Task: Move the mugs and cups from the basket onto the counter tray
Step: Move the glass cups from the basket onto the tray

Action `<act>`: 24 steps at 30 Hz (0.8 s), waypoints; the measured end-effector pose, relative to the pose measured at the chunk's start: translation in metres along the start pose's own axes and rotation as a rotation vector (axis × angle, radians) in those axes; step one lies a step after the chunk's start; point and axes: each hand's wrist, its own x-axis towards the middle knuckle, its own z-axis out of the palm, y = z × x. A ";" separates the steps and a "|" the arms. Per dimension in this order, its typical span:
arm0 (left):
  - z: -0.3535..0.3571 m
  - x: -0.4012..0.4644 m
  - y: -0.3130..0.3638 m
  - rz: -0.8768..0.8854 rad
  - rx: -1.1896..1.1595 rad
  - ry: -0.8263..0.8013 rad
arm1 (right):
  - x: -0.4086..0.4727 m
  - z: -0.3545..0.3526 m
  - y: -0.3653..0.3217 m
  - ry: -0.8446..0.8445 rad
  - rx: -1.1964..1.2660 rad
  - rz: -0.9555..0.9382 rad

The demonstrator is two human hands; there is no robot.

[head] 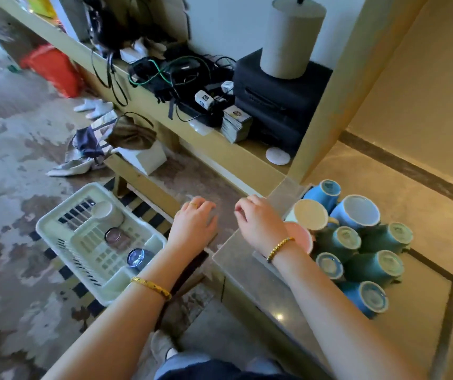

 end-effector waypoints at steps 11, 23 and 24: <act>-0.041 -0.025 -0.230 -0.332 -0.013 -0.178 | 0.086 0.172 -0.136 -0.457 -0.063 -0.076; 0.000 -0.035 -0.360 -0.484 0.024 -0.517 | 0.124 0.298 -0.147 -0.808 -0.210 0.029; 0.006 -0.034 -0.365 -0.494 0.018 -0.537 | 0.127 0.306 -0.145 -0.817 -0.229 0.012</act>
